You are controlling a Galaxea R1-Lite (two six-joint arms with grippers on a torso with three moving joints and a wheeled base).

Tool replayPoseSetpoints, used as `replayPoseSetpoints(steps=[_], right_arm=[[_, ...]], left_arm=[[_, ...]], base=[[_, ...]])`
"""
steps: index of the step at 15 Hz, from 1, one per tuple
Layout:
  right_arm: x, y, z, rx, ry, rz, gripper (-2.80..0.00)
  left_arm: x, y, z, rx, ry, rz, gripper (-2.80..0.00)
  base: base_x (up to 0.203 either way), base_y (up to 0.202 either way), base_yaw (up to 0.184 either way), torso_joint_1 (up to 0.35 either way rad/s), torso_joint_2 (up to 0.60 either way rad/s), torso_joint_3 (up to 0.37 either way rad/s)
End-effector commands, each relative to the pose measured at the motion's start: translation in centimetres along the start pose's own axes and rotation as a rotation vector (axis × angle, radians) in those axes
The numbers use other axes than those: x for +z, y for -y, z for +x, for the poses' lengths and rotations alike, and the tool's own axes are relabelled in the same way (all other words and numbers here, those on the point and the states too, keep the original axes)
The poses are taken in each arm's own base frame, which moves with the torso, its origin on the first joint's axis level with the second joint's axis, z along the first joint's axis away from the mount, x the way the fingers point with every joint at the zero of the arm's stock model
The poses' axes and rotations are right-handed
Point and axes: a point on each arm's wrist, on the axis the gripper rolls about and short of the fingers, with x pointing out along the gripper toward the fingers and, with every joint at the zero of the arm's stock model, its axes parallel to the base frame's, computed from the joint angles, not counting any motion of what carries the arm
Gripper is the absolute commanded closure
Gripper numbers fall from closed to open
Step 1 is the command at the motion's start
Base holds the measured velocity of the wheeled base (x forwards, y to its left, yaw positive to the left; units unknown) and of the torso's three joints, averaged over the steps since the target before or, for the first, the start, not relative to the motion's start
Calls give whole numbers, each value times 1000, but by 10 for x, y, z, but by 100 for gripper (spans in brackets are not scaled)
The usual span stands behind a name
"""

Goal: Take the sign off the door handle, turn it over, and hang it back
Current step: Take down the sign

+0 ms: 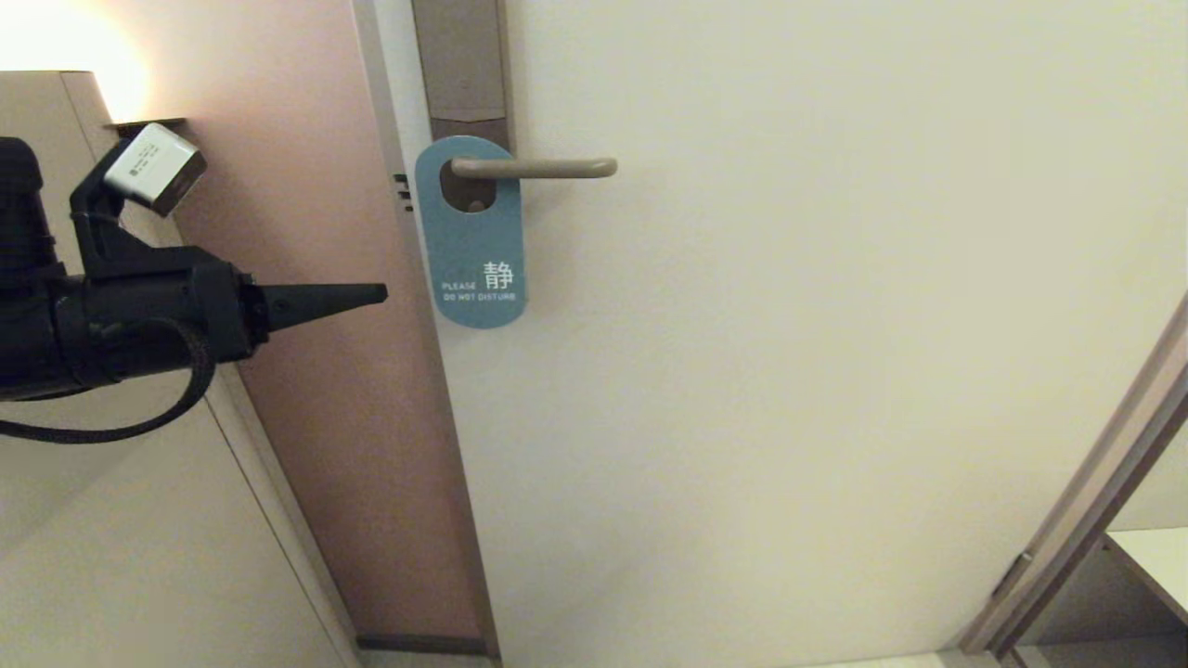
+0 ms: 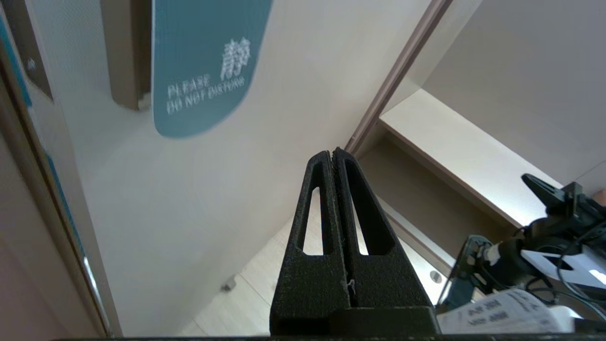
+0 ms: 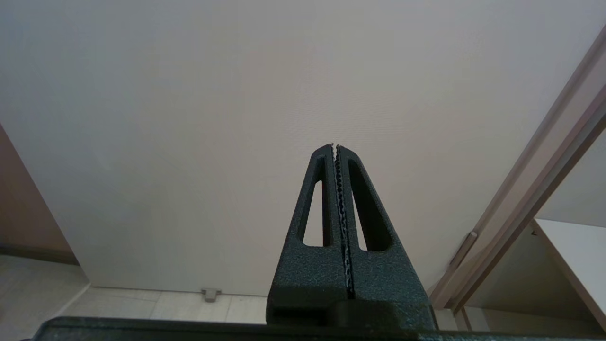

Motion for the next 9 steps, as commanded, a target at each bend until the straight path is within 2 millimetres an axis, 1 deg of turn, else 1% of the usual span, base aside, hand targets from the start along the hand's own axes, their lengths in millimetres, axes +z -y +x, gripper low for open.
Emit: replayPoseSetpoints(steps=[1, 4, 5, 9], right_arm=[[0, 0, 0, 1, -1, -1, 0], [0, 0, 0, 1, -1, -1, 0], [0, 0, 0, 1, -1, -1, 0], [0, 0, 0, 1, -1, -1, 0]], left_arm=[[-4, -13, 10, -10, -10, -14, 0], [-4, -21, 17, -23, -8, -7, 0], [-4, -21, 17, -37, -12, -6, -280], [-3, -25, 21, -48, -15, -7, -280]], base=[[0, 0, 0, 0, 0, 0], [0, 0, 0, 0, 0, 0], [0, 0, 0, 0, 0, 0], [0, 0, 0, 0, 0, 0]])
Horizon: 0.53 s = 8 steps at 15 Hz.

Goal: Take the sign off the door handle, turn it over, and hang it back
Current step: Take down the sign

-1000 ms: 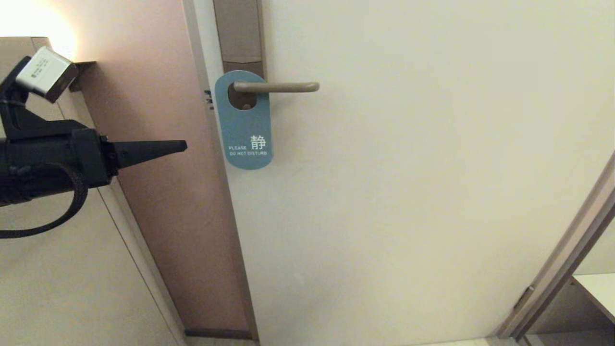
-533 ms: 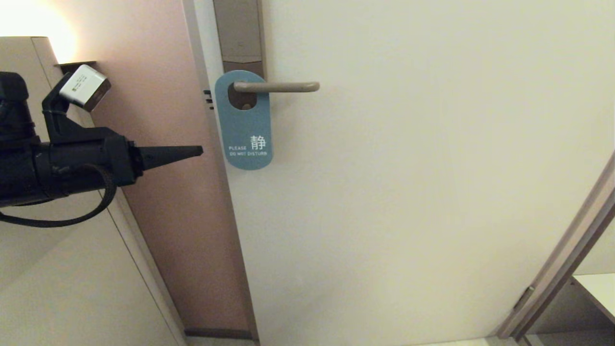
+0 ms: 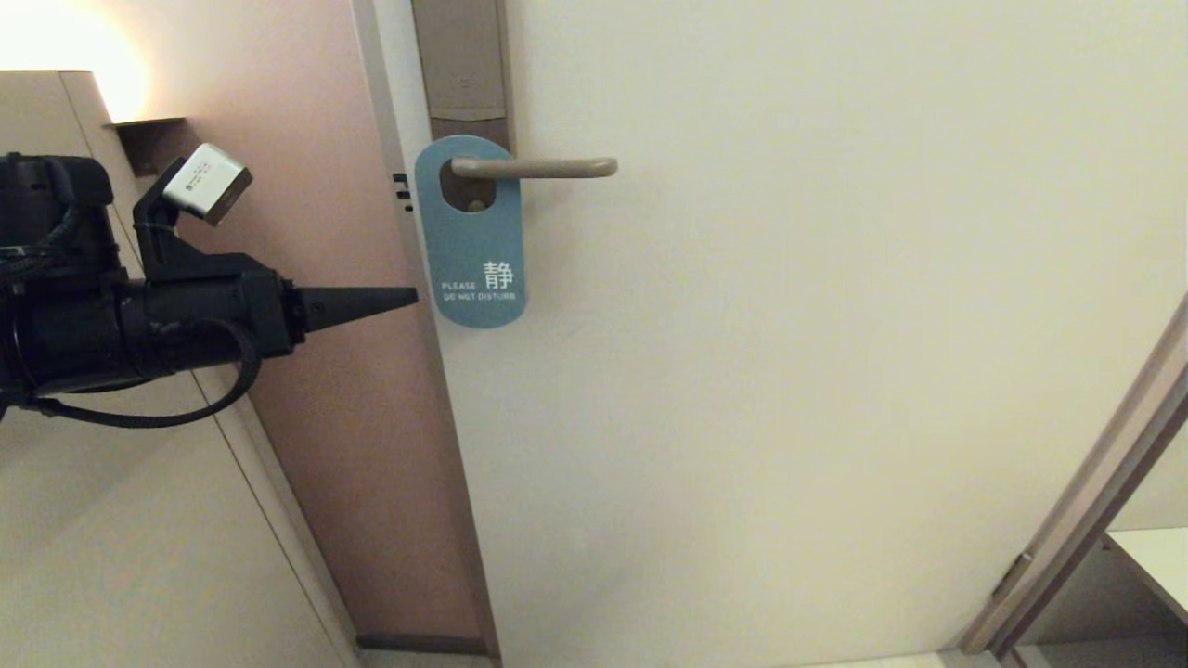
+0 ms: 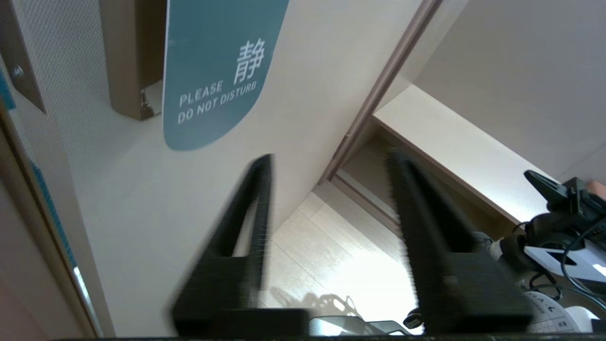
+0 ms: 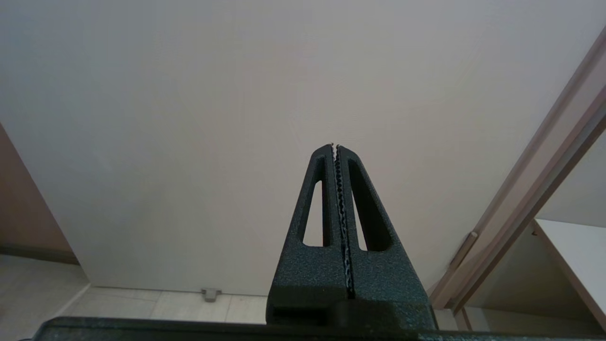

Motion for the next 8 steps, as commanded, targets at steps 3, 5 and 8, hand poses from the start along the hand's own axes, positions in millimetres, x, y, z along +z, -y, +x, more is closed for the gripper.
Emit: replayPoseSetpoints(steps=[3, 5, 8], right_arm=[[0, 0, 0, 1, -2, -1, 0], [0, 0, 0, 1, -2, -1, 0], [0, 0, 0, 1, -2, 0, 0]], left_arm=[[3, -15, 9, -67, 17, 36, -280], [6, -27, 17, -119, 39, 83, -280], [8, -32, 22, -203, 33, 107, -280]], base=[[0, 0, 0, 0, 0, 0], [0, 0, 0, 0, 0, 0], [0, 0, 0, 0, 0, 0]])
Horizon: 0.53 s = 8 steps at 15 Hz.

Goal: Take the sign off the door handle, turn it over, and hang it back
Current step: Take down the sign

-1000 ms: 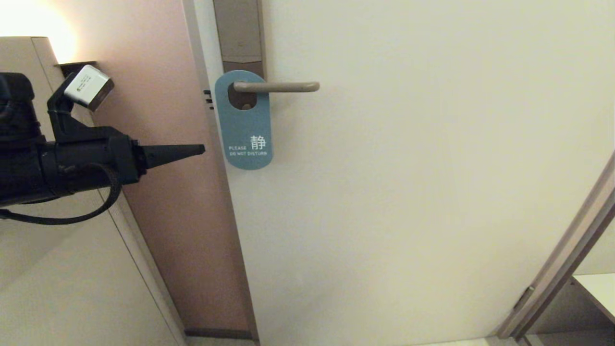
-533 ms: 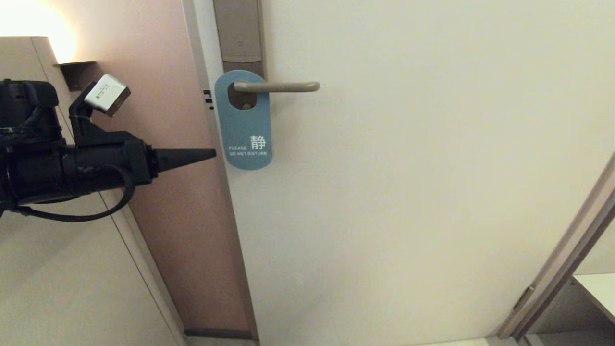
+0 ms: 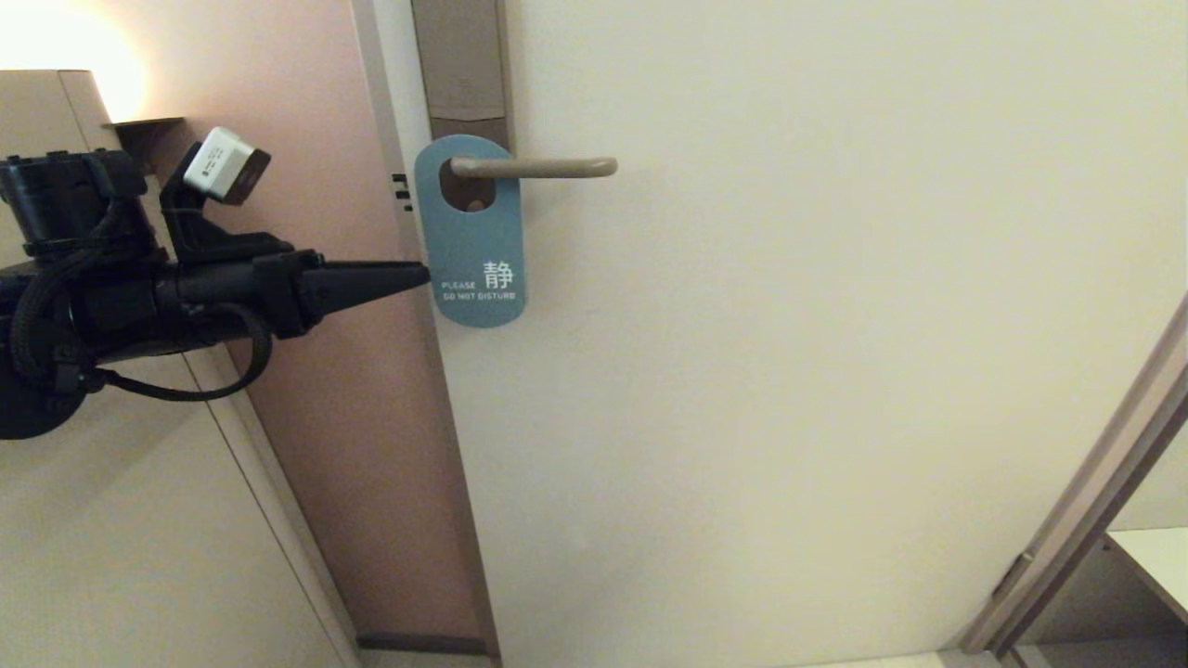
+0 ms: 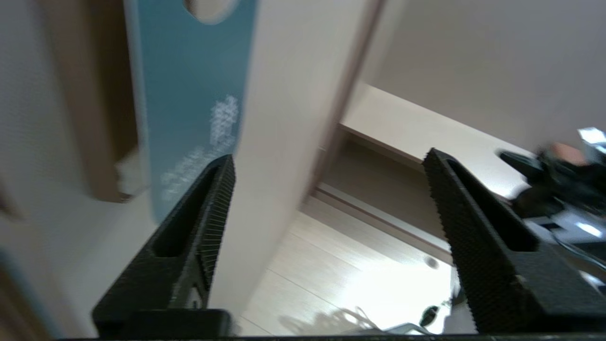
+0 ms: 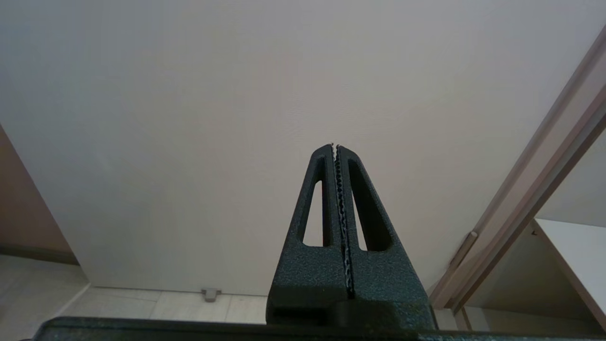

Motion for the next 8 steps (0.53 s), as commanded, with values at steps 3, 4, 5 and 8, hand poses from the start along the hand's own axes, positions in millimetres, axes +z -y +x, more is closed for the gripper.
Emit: replayPoseSetpoints(steps=[3, 4, 5, 8], right_arm=[[0, 0, 0, 1, -1, -1, 0], [0, 0, 0, 1, -1, -1, 0], [0, 0, 0, 1, -1, -1, 0], [0, 0, 0, 1, -1, -1, 0]], left_arm=[[-5, -6, 3, -69, -21, -30, -280], [-4, -5, 3, -86, -24, -30, -280], [-5, -5, 4, -102, -28, -30, -280], [0, -8, 5, -130, -24, -6, -280]], base=[[0, 0, 0, 0, 0, 0], [0, 0, 0, 0, 0, 0], [0, 0, 0, 0, 0, 0], [0, 0, 0, 0, 0, 0]])
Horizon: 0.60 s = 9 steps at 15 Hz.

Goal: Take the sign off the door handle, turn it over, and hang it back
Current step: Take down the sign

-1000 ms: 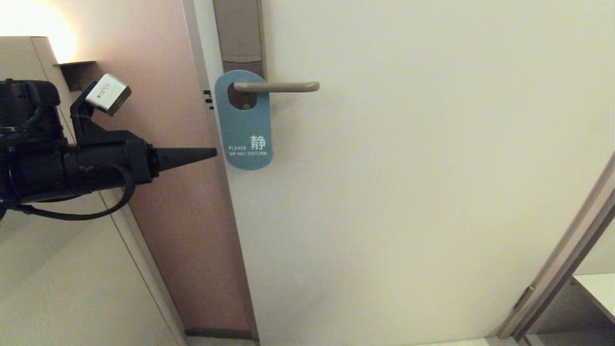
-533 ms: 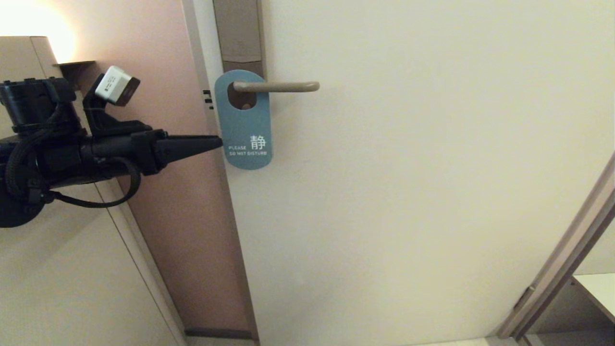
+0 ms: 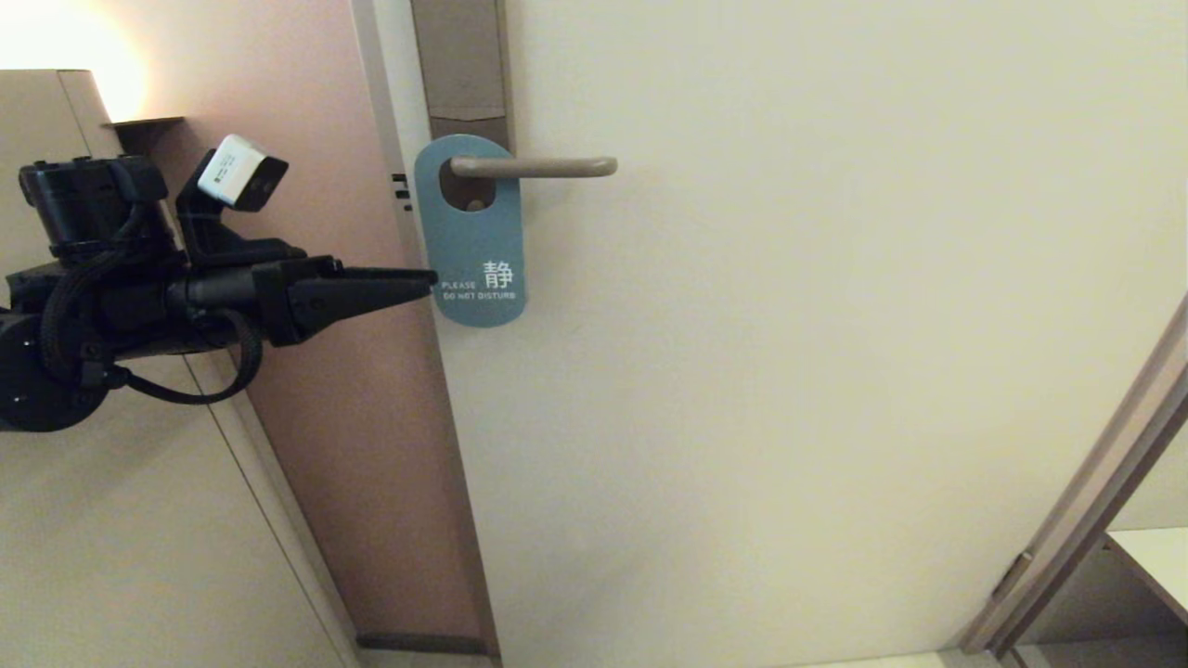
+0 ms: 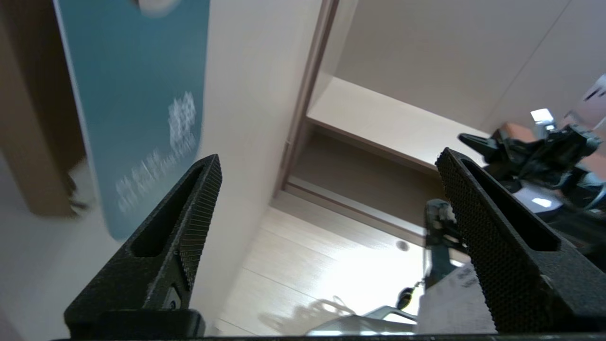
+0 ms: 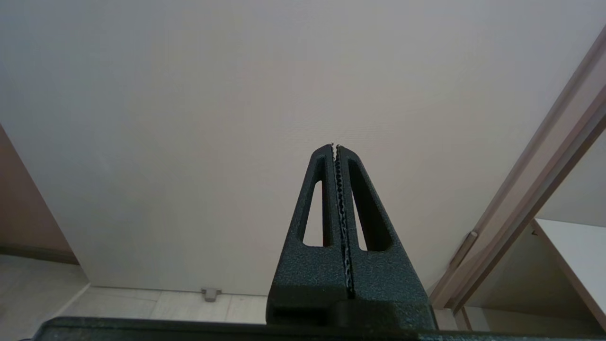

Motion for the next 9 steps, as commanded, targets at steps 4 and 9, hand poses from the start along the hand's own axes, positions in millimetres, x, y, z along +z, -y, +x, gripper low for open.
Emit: replayPoseSetpoints(steps=[4, 9], right_arm=[[0, 0, 0, 1, -1, -1, 0], [0, 0, 0, 1, -1, -1, 0]], left_arm=[[5, -14, 3, -7, 20, 58, -280], [9, -16, -11, 34, 35, 58, -280]], base=[[0, 0, 0, 0, 0, 0], [0, 0, 0, 0, 0, 0]])
